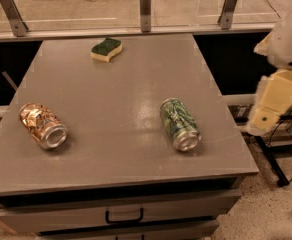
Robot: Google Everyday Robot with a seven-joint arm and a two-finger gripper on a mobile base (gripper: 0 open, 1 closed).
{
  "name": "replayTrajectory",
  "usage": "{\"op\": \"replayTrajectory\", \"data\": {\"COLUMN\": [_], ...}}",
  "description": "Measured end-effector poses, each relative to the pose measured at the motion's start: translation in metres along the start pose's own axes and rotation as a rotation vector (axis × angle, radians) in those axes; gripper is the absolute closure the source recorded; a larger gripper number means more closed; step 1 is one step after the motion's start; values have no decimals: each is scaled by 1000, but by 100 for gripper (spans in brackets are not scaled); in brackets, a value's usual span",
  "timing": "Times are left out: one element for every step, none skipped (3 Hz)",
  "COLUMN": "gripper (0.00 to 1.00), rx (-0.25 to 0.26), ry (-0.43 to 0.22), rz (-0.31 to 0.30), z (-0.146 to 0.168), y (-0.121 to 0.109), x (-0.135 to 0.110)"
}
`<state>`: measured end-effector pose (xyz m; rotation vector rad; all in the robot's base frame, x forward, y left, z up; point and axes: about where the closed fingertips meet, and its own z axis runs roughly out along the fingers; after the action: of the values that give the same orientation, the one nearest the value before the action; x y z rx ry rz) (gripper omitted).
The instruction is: Place green can upright
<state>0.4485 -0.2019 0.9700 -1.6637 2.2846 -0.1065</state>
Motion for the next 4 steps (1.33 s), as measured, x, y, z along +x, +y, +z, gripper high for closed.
{"op": "replayTrajectory", "data": {"gripper": [0,0,0,0], "rx": [-31,-51,-61,-74], "ry": [9,-2,1,-1], "rz": [95,238,405,565], "z": [38,67,85,99], "y": [-3,-6,-9,-5], "x": [-33,-56,-60,-73]}}
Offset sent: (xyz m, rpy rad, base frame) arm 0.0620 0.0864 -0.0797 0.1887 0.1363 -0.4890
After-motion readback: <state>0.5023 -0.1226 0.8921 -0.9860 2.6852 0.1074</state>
